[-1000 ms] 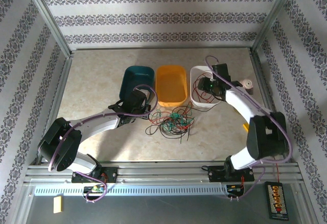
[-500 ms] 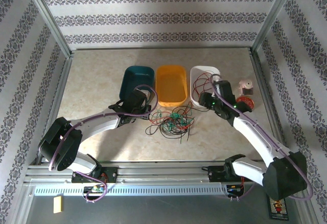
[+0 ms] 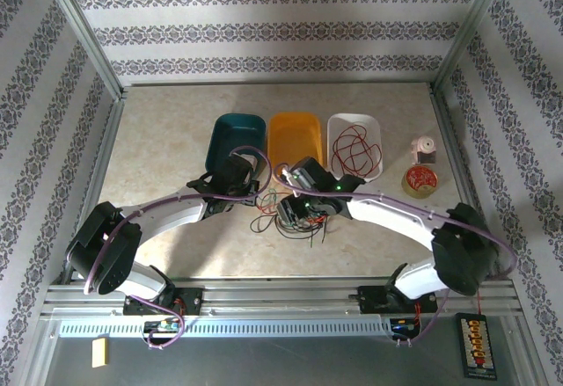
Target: Untangle the cables
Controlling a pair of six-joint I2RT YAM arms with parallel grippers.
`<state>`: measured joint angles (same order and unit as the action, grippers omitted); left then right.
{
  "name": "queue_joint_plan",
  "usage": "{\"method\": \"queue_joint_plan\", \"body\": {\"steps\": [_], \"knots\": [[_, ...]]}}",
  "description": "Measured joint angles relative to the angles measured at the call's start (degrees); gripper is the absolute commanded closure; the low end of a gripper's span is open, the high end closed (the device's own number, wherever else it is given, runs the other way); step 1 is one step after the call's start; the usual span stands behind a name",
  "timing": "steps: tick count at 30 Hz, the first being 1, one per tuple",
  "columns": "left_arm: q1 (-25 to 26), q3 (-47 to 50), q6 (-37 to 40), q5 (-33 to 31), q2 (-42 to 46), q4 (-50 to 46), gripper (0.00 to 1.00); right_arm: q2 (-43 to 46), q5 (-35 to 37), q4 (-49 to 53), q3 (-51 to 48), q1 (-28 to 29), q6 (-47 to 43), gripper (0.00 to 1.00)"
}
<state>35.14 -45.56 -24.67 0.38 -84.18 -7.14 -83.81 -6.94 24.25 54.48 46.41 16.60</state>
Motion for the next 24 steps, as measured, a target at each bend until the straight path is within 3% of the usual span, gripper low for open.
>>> {"method": "queue_joint_plan", "body": {"steps": [11, 18, 20, 24], "knots": [[-0.1, 0.0, -1.4, -1.5, -0.1, -1.8, 1.00, -10.3, 2.8, 4.7, 9.5, 1.0, -8.0, 0.39], [-0.4, 0.0, -2.0, -2.1, -0.6, -2.8, 1.00, -13.7, 2.6, 6.8, 10.8, 1.0, -10.9, 0.43], [-0.4, 0.0, -2.4, -2.2, -0.6, -2.8, 1.00, -15.2, 2.1, 6.9, 11.4, 1.0, -11.3, 0.51], [-0.7, 0.0, -2.7, -2.4, -0.6, -2.8, 1.00, -16.6, 1.5, 7.1, 11.5, 1.0, -12.0, 0.90]]}}
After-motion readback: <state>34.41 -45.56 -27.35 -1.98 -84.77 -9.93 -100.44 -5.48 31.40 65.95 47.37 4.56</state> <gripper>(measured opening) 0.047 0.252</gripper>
